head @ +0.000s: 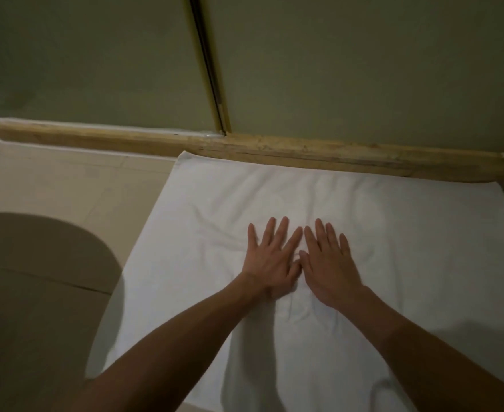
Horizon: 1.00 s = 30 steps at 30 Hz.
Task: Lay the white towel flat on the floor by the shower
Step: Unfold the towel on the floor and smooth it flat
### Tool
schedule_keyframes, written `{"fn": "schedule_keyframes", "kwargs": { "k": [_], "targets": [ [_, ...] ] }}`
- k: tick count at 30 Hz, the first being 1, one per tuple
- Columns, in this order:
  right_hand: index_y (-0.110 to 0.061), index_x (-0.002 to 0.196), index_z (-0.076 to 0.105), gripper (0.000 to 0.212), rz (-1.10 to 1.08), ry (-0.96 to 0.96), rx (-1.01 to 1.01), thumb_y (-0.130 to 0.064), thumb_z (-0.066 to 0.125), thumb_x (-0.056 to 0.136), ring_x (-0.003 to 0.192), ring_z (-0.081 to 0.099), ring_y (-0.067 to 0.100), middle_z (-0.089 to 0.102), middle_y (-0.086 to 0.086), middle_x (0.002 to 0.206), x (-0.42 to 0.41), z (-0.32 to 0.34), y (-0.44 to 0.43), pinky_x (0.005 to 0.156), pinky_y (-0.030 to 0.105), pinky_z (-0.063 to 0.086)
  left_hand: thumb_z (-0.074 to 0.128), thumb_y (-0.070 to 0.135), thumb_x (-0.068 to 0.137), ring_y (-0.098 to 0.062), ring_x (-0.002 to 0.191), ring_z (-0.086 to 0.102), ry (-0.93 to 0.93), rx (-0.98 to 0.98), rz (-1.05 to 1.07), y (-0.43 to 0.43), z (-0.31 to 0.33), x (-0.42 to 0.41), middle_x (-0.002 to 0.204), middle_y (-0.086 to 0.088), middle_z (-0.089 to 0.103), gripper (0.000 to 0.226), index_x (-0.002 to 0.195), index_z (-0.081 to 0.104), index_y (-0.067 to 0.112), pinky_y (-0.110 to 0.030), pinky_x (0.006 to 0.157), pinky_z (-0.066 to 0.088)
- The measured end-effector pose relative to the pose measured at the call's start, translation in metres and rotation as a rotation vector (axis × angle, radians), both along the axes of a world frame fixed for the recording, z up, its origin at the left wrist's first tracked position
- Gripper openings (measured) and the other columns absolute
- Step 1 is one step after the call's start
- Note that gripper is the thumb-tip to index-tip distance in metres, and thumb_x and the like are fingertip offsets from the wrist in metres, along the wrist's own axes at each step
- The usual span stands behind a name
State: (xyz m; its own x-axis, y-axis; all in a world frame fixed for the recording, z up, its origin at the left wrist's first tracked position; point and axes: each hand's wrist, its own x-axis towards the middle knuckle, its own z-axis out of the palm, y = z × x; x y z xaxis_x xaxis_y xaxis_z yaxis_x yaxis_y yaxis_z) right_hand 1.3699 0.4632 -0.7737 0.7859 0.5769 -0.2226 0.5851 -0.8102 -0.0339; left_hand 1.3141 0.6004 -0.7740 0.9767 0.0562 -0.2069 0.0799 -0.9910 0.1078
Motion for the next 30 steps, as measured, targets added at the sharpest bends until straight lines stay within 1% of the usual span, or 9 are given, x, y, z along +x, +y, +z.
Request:
{"fn": "schedule_keyframes", "kwargs": {
  "k": [4, 7, 12, 17, 19, 21, 23, 28, 30],
  "targets": [
    [-0.021, 0.152, 0.003, 0.070, 0.011, -0.051, -0.018, -0.058, -0.002, 0.093, 0.147, -0.002, 0.030, -0.003, 0.010, 0.161, -0.002, -0.002, -0.005, 0.117, 0.050, 0.001, 0.000, 0.070, 0.089, -0.024, 0.144, -0.025, -0.026, 0.028, 0.036, 0.020, -0.009, -0.010, 0.159, 0.000, -0.020, 0.071, 0.150, -0.012, 0.037, -0.064, 0.109, -0.015],
    [-0.021, 0.152, 0.010, 0.077, 0.013, -0.052, 0.006, -0.058, -0.009, 0.088, 0.147, 0.005, 0.030, 0.005, 0.010, 0.161, -0.003, 0.000, -0.007, 0.117, 0.051, 0.006, -0.001, 0.072, 0.087, -0.023, 0.143, -0.026, -0.024, 0.048, 0.088, 0.047, -0.011, -0.022, 0.157, 0.001, -0.024, 0.071, 0.148, -0.018, 0.039, -0.062, 0.110, -0.017],
    [-0.022, 0.152, 0.002, 0.077, 0.012, -0.044, 0.001, -0.056, -0.016, 0.086, 0.148, -0.003, 0.029, -0.003, 0.009, 0.161, -0.004, 0.000, -0.007, 0.119, 0.051, 0.005, -0.004, 0.070, 0.086, -0.022, 0.142, -0.029, -0.007, 0.026, 0.125, 0.077, -0.005, -0.041, 0.157, 0.001, -0.024, 0.067, 0.143, -0.025, 0.040, -0.055, 0.113, -0.017],
    [-0.019, 0.153, 0.003, 0.071, -0.023, -0.045, -0.030, -0.054, 0.001, 0.091, 0.147, -0.005, 0.033, -0.006, 0.014, 0.160, -0.013, 0.010, 0.011, 0.117, 0.054, 0.005, 0.003, 0.068, 0.089, -0.024, 0.141, -0.030, -0.017, -0.019, 0.108, 0.075, 0.001, -0.032, 0.158, -0.002, -0.023, 0.072, 0.149, -0.016, 0.032, -0.055, 0.112, -0.019],
    [-0.018, 0.152, 0.004, 0.080, 0.063, -0.033, 0.023, -0.055, -0.016, 0.085, 0.147, -0.005, 0.033, -0.005, 0.015, 0.160, -0.027, 0.015, 0.029, 0.118, 0.053, 0.001, 0.003, 0.067, 0.090, -0.025, 0.142, -0.029, -0.004, 0.013, 0.111, 0.079, 0.001, -0.031, 0.158, -0.004, -0.023, 0.072, 0.150, -0.015, 0.031, -0.058, 0.112, -0.015],
    [-0.019, 0.153, 0.005, 0.095, 0.130, 0.002, 0.067, -0.057, -0.034, 0.074, 0.147, -0.006, 0.033, -0.006, 0.014, 0.160, -0.041, 0.015, 0.042, 0.118, 0.052, 0.000, 0.000, 0.068, 0.089, -0.024, 0.142, -0.029, -0.005, 0.034, 0.120, 0.084, -0.001, -0.034, 0.158, -0.003, -0.023, 0.071, 0.149, -0.016, 0.033, -0.058, 0.113, -0.014],
    [-0.022, 0.153, 0.000, 0.099, 0.125, 0.013, 0.082, -0.058, -0.039, 0.069, 0.147, -0.009, 0.032, -0.009, 0.012, 0.160, -0.045, 0.012, 0.047, 0.118, 0.052, -0.001, -0.002, 0.068, 0.088, -0.023, 0.143, -0.028, -0.027, 0.023, 0.147, 0.090, -0.004, -0.039, 0.158, -0.002, -0.023, 0.071, 0.149, -0.016, 0.035, -0.056, 0.114, -0.013],
    [-0.022, 0.153, 0.014, 0.093, 0.128, -0.005, 0.093, -0.061, -0.027, 0.079, 0.147, 0.001, 0.032, 0.003, 0.011, 0.160, -0.042, 0.012, 0.045, 0.118, 0.053, 0.006, 0.000, 0.069, 0.089, -0.019, 0.143, -0.026, -0.055, -0.001, 0.187, 0.116, -0.010, -0.046, 0.158, 0.001, -0.022, 0.069, 0.148, -0.018, 0.038, -0.050, 0.115, -0.016],
    [-0.022, 0.152, 0.019, 0.085, 0.121, 0.001, 0.084, -0.061, -0.015, 0.085, 0.147, 0.005, 0.031, 0.008, 0.011, 0.160, -0.042, 0.012, 0.046, 0.117, 0.054, 0.009, 0.001, 0.069, 0.088, -0.019, 0.144, -0.024, -0.054, 0.025, 0.219, 0.140, -0.011, -0.054, 0.158, 0.002, -0.021, 0.068, 0.146, -0.019, 0.040, -0.049, 0.116, -0.014]
  ]
}}
